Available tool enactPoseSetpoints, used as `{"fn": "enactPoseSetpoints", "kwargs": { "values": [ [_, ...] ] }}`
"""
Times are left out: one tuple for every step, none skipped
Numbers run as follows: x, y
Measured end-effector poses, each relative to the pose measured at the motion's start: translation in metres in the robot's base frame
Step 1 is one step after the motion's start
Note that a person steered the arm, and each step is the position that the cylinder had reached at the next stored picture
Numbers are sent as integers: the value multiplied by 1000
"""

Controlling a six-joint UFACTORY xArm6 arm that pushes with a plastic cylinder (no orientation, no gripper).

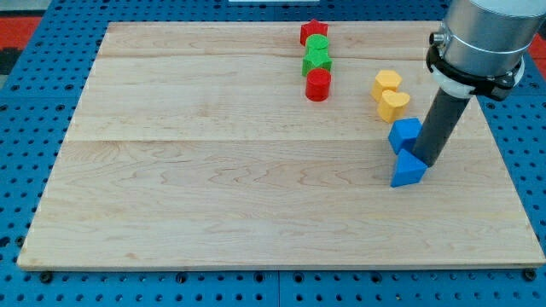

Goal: Move the blue triangle away from the blue cube

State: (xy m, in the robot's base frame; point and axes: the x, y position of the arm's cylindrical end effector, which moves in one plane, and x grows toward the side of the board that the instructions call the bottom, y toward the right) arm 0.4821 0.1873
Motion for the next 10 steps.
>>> {"fn": "enactPoseSetpoints", "kwargs": {
  "values": [
    [0,16],
    [-12,32],
    [-14,24],
    [-14,11],
    [-14,6],
    [-15,5],
    [-15,-1],
    [-6,-1],
    [8,-9],
    [9,-32]
  ]
}}
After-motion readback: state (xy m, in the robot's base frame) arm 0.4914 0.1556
